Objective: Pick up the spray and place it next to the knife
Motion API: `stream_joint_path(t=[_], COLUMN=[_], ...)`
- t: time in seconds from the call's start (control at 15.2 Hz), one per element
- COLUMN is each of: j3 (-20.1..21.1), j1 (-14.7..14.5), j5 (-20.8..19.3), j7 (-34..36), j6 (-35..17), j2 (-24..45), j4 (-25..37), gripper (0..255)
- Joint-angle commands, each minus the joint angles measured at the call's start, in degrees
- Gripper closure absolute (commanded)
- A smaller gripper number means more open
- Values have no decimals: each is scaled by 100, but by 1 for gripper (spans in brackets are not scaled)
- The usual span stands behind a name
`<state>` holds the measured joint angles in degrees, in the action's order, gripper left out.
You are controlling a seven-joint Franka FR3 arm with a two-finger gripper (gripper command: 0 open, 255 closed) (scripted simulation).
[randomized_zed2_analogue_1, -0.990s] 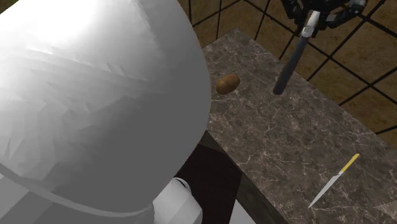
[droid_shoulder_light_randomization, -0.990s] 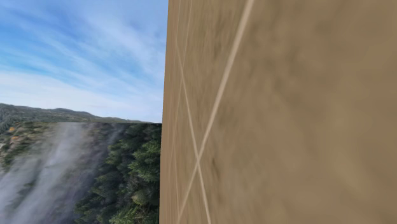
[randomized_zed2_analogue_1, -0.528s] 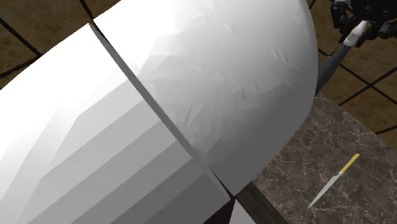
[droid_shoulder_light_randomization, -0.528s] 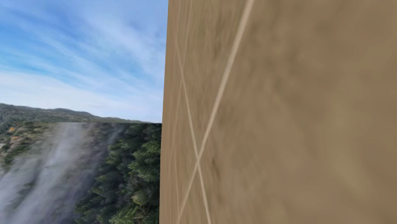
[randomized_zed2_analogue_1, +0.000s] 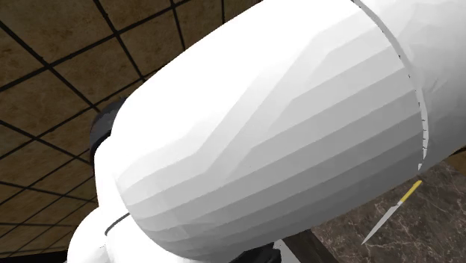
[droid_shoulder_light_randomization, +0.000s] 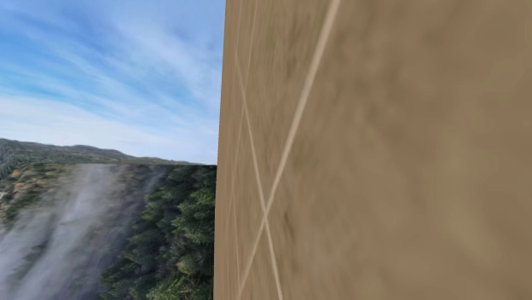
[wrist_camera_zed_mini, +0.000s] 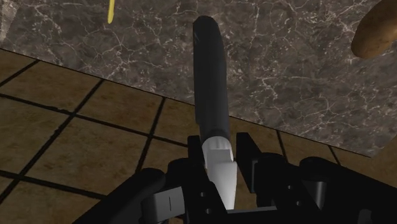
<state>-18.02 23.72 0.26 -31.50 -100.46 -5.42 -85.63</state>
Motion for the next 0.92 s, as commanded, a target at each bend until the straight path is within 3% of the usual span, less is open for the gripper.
stream_joint_path(t=[0.0,0.86], j3=[-156,-91], j1=[95,74], j5=[177,22], j7=[-251,-188], j6=[49,-1060], j2=[324,-85], j4=[356,-1138], gripper=[255,255])
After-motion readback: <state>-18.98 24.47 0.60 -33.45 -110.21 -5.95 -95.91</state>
